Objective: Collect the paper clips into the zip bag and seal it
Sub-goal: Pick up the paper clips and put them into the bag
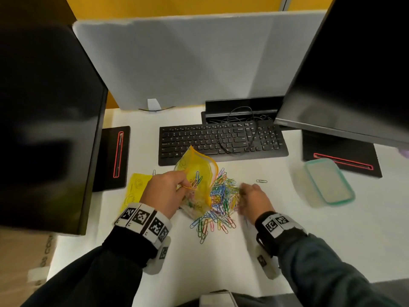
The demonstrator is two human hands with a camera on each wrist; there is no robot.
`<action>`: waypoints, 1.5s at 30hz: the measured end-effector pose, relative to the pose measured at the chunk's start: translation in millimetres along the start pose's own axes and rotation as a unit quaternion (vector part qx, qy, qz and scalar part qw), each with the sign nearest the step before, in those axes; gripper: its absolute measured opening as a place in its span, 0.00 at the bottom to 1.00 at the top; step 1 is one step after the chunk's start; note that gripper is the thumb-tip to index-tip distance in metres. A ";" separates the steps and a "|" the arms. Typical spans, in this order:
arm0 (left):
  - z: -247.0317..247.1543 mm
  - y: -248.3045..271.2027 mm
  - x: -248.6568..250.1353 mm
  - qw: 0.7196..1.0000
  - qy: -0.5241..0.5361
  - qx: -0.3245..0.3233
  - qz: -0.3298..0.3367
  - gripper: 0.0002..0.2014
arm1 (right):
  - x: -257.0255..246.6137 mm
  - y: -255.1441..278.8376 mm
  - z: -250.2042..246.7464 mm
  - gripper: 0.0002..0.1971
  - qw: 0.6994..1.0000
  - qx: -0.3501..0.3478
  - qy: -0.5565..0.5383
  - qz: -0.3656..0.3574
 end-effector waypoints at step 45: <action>-18.9 -17.0 7.1 1.000 -0.019 0.014 -0.002 0.04 | -20.1 -14.2 2.9 0.54 0.983 -0.106 0.131 -0.073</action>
Point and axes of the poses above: each hand's wrist, its own y-axis away from the middle knuckle, its own z-axis out of the palm, x = y × z, the point moved 2 cm from there along -y, towards the middle knuckle, and after that the axes turned 5 degrees about -z, right-handed, at the moved point
